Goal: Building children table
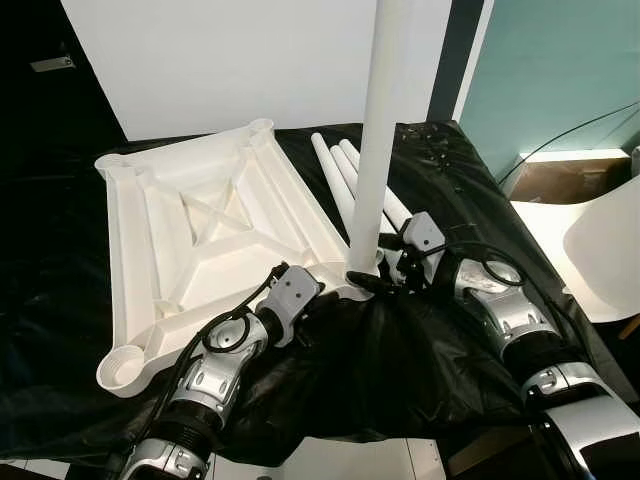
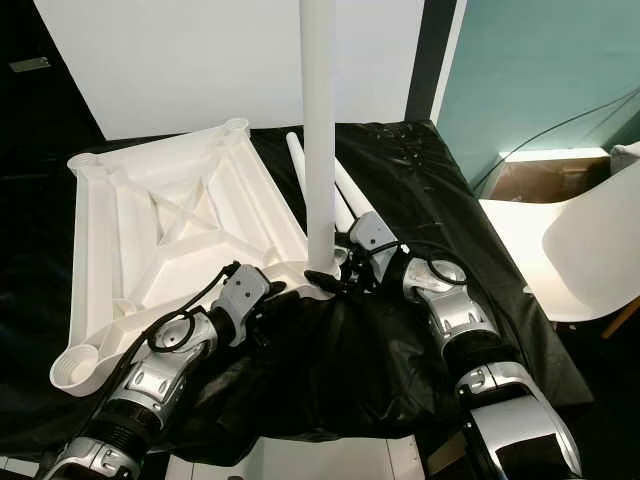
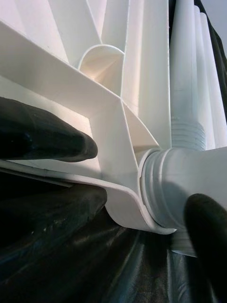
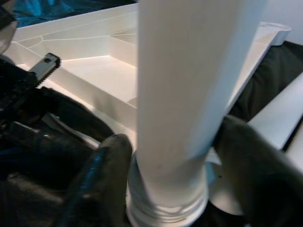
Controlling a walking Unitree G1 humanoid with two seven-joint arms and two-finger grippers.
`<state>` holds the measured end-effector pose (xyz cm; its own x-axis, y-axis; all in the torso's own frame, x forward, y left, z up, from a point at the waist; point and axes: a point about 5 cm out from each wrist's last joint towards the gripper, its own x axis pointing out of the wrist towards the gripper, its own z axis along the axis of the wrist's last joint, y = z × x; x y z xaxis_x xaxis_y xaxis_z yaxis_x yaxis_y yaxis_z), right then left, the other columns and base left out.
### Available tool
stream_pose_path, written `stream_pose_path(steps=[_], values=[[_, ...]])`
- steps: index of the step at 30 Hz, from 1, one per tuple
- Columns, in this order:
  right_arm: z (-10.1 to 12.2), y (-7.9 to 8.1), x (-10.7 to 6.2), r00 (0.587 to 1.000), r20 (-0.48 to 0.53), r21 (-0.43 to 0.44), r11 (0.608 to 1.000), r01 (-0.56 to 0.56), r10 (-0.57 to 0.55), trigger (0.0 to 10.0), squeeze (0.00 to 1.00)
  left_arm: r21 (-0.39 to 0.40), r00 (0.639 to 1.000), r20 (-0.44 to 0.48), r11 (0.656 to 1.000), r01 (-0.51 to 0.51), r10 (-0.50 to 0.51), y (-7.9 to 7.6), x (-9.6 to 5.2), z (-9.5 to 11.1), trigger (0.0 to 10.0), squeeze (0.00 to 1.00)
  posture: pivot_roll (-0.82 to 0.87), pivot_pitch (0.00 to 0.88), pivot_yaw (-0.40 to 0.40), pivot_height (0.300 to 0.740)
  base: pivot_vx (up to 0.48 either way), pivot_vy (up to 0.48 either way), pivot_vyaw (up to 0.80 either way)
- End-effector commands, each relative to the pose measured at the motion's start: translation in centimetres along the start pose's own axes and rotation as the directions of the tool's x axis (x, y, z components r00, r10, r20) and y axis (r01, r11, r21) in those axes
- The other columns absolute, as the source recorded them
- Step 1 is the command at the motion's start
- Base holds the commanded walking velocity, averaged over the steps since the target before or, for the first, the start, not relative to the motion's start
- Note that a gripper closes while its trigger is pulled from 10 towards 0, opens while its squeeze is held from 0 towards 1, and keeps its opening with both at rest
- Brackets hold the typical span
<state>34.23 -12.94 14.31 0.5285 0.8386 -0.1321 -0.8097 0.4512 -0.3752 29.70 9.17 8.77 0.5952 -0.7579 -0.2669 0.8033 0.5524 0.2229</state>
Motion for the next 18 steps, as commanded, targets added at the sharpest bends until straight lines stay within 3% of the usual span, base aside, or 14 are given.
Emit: stream_pose_path(steps=[1, 7, 12, 13, 14, 16, 18], values=[[-0.3, 0.0, -0.1, 1.0, -0.01, 0.016, 1.0, -0.017, 0.017, 0.0, 0.0, -0.061, 0.99, -0.116, 0.995, 0.073, -0.08, -1.7, -0.3, -2.9, 10.0, 0.0, 0.03, 0.0, -0.003, 0.74, 0.0, 0.0, 0.0], [-0.8, 0.6, 0.0, 1.0, -0.018, 0.05, 0.999, -0.013, 0.014, 0.0, 0.0, -0.061, 0.99, -0.117, 0.996, 0.072, -0.078, -1.6, -0.3, -2.9, 10.0, 0.0, 0.03, 0.0, -0.004, 0.74, 0.0, 0.0, 0.0], [-1.6, 2.0, 0.8, 0.995, -0.012, 0.103, 0.99, 0.095, -0.094, 0.0, 0.0, -0.062, 0.99, -0.115, 0.996, 0.069, -0.076, -1.6, -0.3, -2.9, 10.0, 0.0, 0.03, 0.0, -0.008, 0.74, 0.0, 0.0, 0.0], [-2.2, 3.2, 1.3, 0.972, -0.009, 0.166, 0.958, 0.234, -0.236, 0.0, 0.0, -0.062, 0.991, -0.114, 0.996, 0.068, -0.075, -1.6, -0.2, -2.9, 10.0, 0.0, 0.03, 0.0, -0.01, 0.74, 0.0, 0.0, 0.0], [-2.2, 3.2, 1.3, 0.972, -0.009, 0.166, 0.958, 0.234, -0.236, 0.0, 0.0, -0.062, 0.991, -0.114, 0.996, 0.068, -0.075, -1.6, -0.2, -2.9, 10.0, 0.0, 0.03, 0.0, -0.01, 0.74, 0.0, 0.0, 0.0], [-2.9, 4.5, 1.5, 0.892, -0.025, 0.237, 0.864, 0.444, -0.451, 0.0, 0.0, -0.06, 0.991, -0.115, 0.996, 0.068, -0.075, -1.6, -0.2, -2.9, 10.0, 0.0, 0.03, 0.0, -0.007, 0.74, 0.0, 0.0, 0.0], [-2.9, 4.5, 1.4, 0.844, -0.031, 0.255, 0.812, 0.524, -0.535, 0.2, 0.0, -0.059, 0.99, -0.117, 0.996, 0.07, -0.077, -1.6, -0.2, -3.0, 10.0, 0.0, 0.02, 0.0, -0.006, 0.74, 0.0, 0.0, 0.0]])
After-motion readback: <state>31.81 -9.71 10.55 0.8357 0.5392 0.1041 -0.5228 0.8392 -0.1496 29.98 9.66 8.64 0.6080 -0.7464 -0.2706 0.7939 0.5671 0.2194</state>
